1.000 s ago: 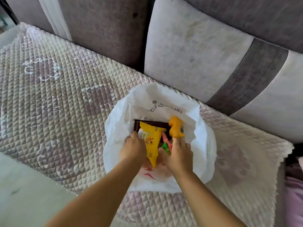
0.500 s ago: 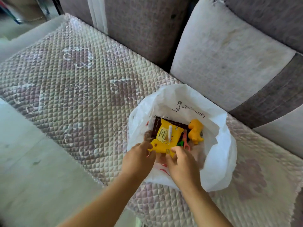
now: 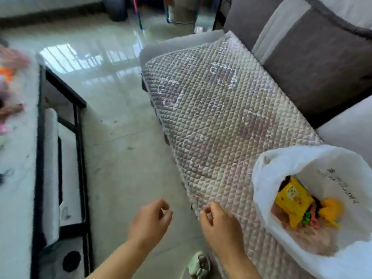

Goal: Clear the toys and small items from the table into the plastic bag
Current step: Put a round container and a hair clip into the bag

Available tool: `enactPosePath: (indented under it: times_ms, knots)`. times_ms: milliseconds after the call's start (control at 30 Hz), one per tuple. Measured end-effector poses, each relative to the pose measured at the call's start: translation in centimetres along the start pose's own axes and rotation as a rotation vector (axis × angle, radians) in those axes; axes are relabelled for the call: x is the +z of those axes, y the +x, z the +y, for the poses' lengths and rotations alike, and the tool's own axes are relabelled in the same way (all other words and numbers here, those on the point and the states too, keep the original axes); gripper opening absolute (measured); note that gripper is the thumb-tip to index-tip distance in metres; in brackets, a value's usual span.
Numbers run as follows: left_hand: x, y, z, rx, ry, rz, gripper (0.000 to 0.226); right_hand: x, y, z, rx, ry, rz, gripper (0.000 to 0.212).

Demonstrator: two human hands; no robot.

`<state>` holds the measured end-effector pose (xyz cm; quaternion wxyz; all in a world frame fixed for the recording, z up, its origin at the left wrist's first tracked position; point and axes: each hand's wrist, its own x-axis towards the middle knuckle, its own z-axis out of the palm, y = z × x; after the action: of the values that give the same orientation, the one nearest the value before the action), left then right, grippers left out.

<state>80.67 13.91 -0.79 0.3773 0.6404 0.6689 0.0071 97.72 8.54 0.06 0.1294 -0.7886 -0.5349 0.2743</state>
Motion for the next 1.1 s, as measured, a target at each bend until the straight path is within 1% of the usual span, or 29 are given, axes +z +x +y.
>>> enactPosePath:
  times_ms: [167, 300, 467, 633, 733, 833, 1100]
  knots:
    - [-7.3, -2.7, -8.3, -0.148, -0.1, 0.125, 0.01, 4.0, -0.7, -9.3, -0.166, -0.006, -0.071, 0.012]
    - [-12.5, -5.6, -15.3, -0.279, -0.162, 0.205, 0.011, 7.7, -1.9, -16.9, -0.294, -0.023, -0.128, 0.016]
    - [-17.2, -9.1, -23.5, -0.4, -0.286, 0.314, 0.01, 12.3, -3.8, -25.6, -0.432, -0.069, -0.206, 0.018]
    - [-20.7, -13.3, -31.1, -0.522, -0.413, 0.434, 0.011, 16.7, -6.6, -33.2, -0.526, -0.055, -0.282, 0.013]
    - [-22.2, -15.7, -35.1, -0.573, -0.479, 0.491, 0.011, 19.1, -8.4, -36.8, -0.589, -0.091, -0.307, 0.014]
    - [-23.2, -18.0, -38.9, -0.596, -0.497, 0.514, 0.012, 21.4, -10.4, -39.8, -0.627, -0.099, -0.35, 0.017]
    - [-24.8, -23.4, -46.9, -0.642, -0.551, 0.559, 0.013, 26.0, -16.8, -45.3, -0.645, -0.11, -0.418, 0.02]
